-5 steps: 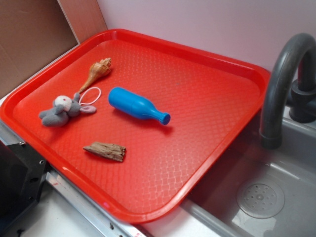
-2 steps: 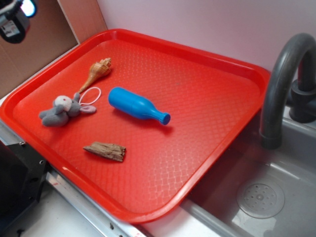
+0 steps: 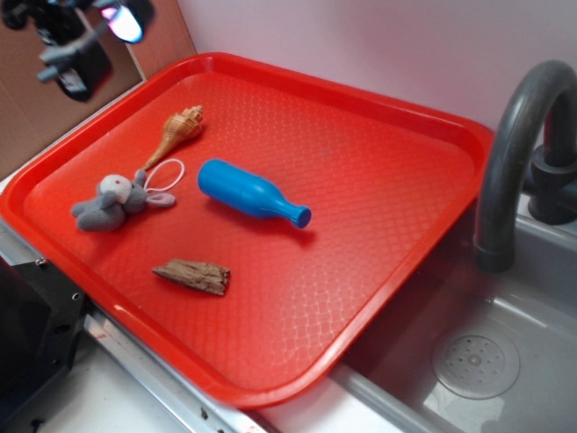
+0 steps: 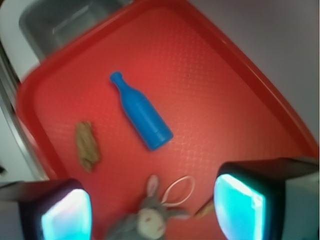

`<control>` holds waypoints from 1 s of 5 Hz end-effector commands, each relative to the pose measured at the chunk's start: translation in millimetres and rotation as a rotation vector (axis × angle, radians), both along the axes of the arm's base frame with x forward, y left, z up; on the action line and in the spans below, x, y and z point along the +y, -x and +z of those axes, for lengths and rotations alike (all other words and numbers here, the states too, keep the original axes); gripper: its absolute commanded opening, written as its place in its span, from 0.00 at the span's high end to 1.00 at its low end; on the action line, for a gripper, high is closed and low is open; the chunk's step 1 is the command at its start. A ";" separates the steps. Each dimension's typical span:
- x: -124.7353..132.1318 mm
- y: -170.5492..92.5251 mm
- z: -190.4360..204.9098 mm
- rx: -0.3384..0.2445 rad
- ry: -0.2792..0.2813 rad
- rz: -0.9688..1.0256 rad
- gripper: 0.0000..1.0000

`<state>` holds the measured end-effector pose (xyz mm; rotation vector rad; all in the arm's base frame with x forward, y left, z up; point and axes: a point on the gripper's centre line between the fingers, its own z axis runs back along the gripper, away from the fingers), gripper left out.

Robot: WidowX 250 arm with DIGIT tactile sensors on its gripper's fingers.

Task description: Grab the blue bottle.

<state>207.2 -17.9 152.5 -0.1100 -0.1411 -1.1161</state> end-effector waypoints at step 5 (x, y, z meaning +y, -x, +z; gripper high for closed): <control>-57.4 -10.0 -105.6 0.069 -0.361 -0.229 0.00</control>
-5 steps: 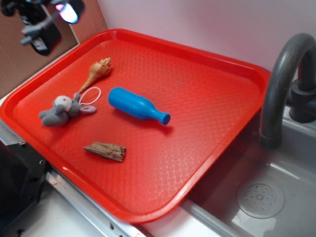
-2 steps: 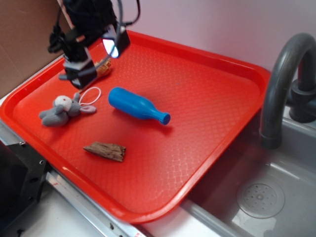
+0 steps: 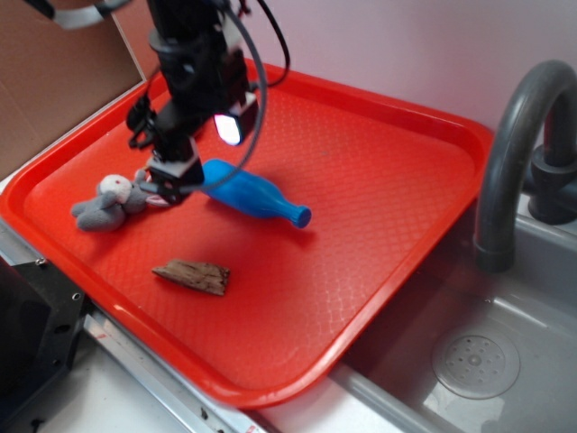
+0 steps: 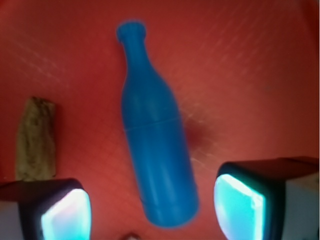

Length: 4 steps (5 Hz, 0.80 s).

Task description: Grab the blue bottle.

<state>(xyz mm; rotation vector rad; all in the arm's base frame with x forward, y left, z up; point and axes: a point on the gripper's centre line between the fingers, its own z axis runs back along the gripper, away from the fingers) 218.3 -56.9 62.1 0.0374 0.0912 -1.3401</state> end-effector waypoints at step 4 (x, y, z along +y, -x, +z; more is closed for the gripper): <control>-7.5 -1.6 -47.4 -0.032 -0.257 0.015 1.00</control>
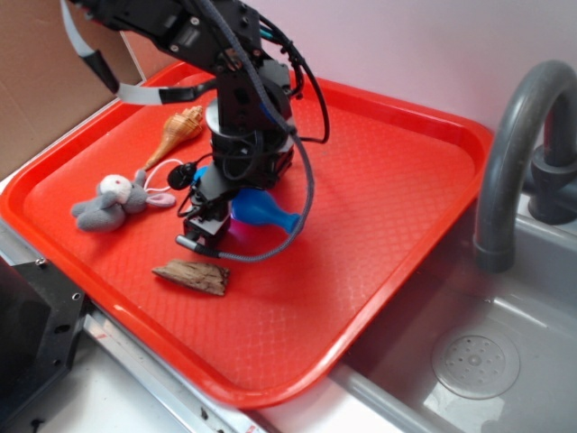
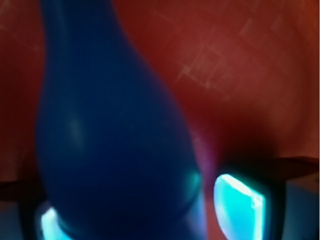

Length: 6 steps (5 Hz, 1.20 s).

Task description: Grab the blue bottle.

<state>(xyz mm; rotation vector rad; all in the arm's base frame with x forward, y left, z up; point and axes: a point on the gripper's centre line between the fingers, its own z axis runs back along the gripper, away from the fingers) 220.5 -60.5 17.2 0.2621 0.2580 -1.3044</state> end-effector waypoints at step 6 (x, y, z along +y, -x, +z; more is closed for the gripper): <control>60.1 3.3 164.6 -0.198 0.420 1.329 1.00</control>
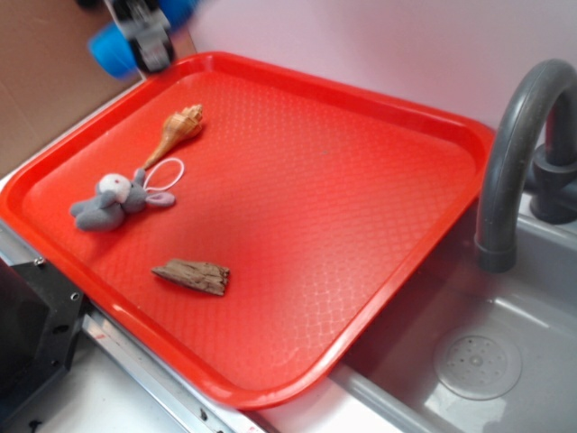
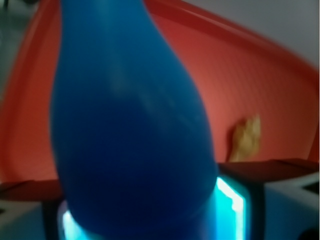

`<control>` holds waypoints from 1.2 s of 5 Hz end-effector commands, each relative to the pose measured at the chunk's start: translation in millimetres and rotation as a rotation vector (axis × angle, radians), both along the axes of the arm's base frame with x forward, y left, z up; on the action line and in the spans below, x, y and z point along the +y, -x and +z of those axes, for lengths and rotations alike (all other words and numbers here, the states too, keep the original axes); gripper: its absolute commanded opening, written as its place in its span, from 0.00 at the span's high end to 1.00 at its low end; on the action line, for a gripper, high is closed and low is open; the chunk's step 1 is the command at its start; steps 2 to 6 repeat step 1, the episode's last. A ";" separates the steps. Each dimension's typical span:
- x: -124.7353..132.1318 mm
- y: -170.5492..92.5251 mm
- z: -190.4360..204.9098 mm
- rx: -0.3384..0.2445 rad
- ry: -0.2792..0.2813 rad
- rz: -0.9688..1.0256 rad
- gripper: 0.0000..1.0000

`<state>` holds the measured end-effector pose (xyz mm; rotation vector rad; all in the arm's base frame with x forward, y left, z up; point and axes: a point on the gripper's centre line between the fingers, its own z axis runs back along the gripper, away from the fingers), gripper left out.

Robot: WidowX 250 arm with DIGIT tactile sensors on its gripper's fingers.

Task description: Grab the blue bottle.

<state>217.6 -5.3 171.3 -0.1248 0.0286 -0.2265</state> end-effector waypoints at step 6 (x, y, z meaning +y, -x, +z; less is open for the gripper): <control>2.8 -2.8 6.3 -0.054 0.026 0.384 1.00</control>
